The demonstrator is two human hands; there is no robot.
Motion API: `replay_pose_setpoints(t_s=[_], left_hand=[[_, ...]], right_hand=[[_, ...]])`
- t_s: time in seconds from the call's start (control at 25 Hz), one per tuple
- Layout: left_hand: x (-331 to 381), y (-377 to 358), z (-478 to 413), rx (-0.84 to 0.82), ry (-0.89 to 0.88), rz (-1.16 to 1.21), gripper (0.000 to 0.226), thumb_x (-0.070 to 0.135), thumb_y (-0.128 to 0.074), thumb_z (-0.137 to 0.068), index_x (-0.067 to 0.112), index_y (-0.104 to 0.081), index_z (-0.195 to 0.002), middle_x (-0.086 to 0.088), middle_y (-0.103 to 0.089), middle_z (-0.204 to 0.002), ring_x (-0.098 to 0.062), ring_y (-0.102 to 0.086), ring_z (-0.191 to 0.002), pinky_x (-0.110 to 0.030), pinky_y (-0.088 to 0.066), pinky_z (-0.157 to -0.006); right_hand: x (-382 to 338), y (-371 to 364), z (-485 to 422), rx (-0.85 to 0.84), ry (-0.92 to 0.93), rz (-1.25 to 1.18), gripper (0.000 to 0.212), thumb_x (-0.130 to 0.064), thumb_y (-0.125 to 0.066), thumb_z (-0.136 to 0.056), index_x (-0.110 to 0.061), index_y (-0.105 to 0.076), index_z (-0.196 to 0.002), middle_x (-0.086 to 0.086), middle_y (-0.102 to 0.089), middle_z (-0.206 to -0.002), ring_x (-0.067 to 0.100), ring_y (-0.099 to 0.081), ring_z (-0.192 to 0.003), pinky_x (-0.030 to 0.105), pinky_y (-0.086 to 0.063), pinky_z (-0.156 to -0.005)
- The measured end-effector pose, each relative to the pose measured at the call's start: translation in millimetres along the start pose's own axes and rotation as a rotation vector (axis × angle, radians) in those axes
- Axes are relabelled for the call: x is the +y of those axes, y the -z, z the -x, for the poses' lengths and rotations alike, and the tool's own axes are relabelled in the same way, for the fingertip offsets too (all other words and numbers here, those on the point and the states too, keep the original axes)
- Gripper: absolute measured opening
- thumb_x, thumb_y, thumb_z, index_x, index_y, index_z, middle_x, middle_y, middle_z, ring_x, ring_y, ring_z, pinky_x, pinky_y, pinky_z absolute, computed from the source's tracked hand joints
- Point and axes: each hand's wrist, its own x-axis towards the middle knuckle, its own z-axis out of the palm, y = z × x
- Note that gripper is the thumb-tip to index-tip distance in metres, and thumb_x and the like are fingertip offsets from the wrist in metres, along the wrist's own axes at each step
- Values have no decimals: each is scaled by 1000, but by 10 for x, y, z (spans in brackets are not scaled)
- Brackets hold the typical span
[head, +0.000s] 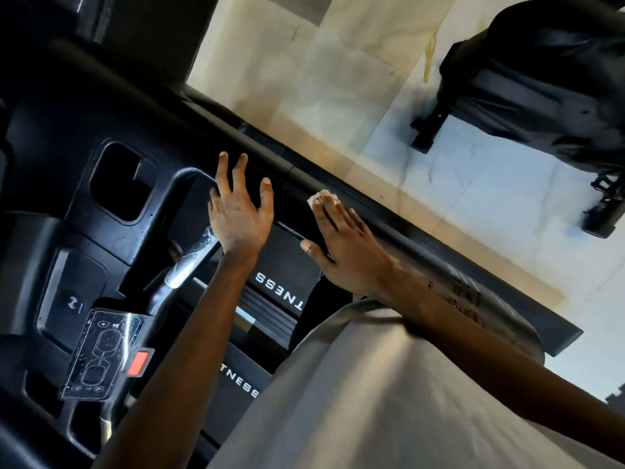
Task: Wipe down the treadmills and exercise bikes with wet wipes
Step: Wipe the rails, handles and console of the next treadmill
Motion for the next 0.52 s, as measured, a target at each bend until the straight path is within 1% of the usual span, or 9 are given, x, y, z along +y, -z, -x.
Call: replay_pose_setpoints(t_s=[0.08, 0.2, 0.32, 0.4, 0.52], left_hand=[[-51, 72, -2, -47, -40, 39, 66, 62, -39, -99, 30, -32, -156, 5, -14, -167, -42, -44, -134, -58, -46, -101], [-129, 122, 6, -85, -106, 60, 68, 63, -40, -99, 30, -27, -158, 5, -10, -168, -43, -37, -140, -59, -46, -99], [-101, 101, 4, -93, -80, 31, 69, 61, -39, -101, 30, -23, -159, 5, -6, -169, -48, -34, -141, -60, -44, -102], [-73, 90, 12, -79, -78, -2, 68, 60, -37, -101, 28, -23, -160, 4, -5, -169, -48, -36, -139, -60, -45, -102], [-91, 70, 6, -67, -104, -7, 68, 60, -34, -102, 26, -24, -159, 1, -8, -169, -48, -40, -135, -59, -47, -99]], right_hand=[[7, -63, 145, 25, 74, 105, 76, -56, -21, -102, -12, -2, -161, 8, 6, -168, 20, 8, -155, 43, -5, -126], [29, -217, 332, 42, 32, 235, 78, -55, -24, -101, -11, -1, -161, 9, 7, -168, 22, 10, -155, 44, -4, -126], [-175, -354, 141, 123, -13, 291, 77, -54, -27, -103, -10, -2, -161, 10, 6, -168, 25, 8, -155, 46, -3, -126], [-234, -397, 116, 154, -24, 317, 75, -52, -30, -103, -12, -4, -161, 9, 4, -169, 24, 4, -156, 47, -5, -126], [-73, -494, 446, 234, -45, 356, 69, -47, -35, -103, -19, -11, -161, 3, -4, -169, 22, -8, -155, 46, -8, -125]])
